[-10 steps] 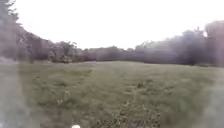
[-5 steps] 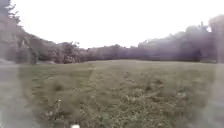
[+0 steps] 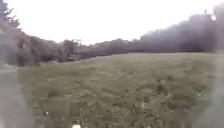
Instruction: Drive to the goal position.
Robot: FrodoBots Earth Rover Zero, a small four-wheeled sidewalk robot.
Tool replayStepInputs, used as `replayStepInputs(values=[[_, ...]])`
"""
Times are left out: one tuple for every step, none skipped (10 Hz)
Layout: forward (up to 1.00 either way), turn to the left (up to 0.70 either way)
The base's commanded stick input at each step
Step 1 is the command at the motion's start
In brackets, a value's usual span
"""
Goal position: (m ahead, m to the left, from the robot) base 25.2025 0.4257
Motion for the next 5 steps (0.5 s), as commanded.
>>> replayStepInputs(values=[[0.70,0.01],[0.70,0.01],[0.70,0.01],[0.70,0.01],[0.70,0.01]])
